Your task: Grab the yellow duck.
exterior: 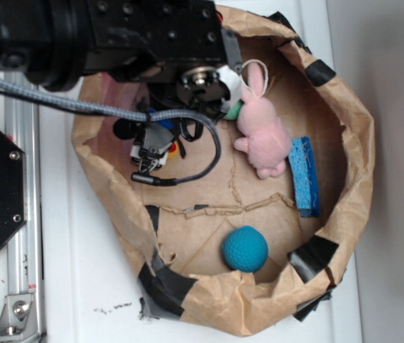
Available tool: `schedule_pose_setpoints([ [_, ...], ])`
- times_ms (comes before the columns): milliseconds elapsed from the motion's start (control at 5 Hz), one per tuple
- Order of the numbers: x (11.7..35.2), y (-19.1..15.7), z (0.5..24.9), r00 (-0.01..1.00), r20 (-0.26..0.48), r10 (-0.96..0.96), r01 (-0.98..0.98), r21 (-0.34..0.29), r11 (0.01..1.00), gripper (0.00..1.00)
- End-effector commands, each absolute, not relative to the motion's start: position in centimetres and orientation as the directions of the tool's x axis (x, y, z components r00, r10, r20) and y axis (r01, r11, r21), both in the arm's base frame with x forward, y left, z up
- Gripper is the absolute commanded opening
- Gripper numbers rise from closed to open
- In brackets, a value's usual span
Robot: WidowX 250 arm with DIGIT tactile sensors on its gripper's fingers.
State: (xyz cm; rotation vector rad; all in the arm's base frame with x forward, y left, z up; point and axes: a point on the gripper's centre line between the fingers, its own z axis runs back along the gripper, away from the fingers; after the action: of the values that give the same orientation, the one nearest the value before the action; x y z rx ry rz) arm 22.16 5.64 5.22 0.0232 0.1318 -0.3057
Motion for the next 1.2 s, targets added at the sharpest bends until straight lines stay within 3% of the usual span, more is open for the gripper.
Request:
schedule_pose_setpoints([
  [0,22.4,7.0,4.5,0.960,-0.048,-0.276,0.279,0.081,0.957,1.00],
  [200,22.6,6.0,2.3,0.946,-0.078,-0.313,0.318,0.064,0.946,1.00],
  [400,22.0,2.9,0.8,0.927,-0.057,-0.370,0.371,0.017,0.928,1.00],
  [600,21.7,-0.1,1.1,0.909,-0.032,-0.416,0.416,0.006,0.909,1.00],
  [1000,22.2,-2.3,2.0,0.893,0.001,-0.449,0.449,-0.021,0.893,1.00],
])
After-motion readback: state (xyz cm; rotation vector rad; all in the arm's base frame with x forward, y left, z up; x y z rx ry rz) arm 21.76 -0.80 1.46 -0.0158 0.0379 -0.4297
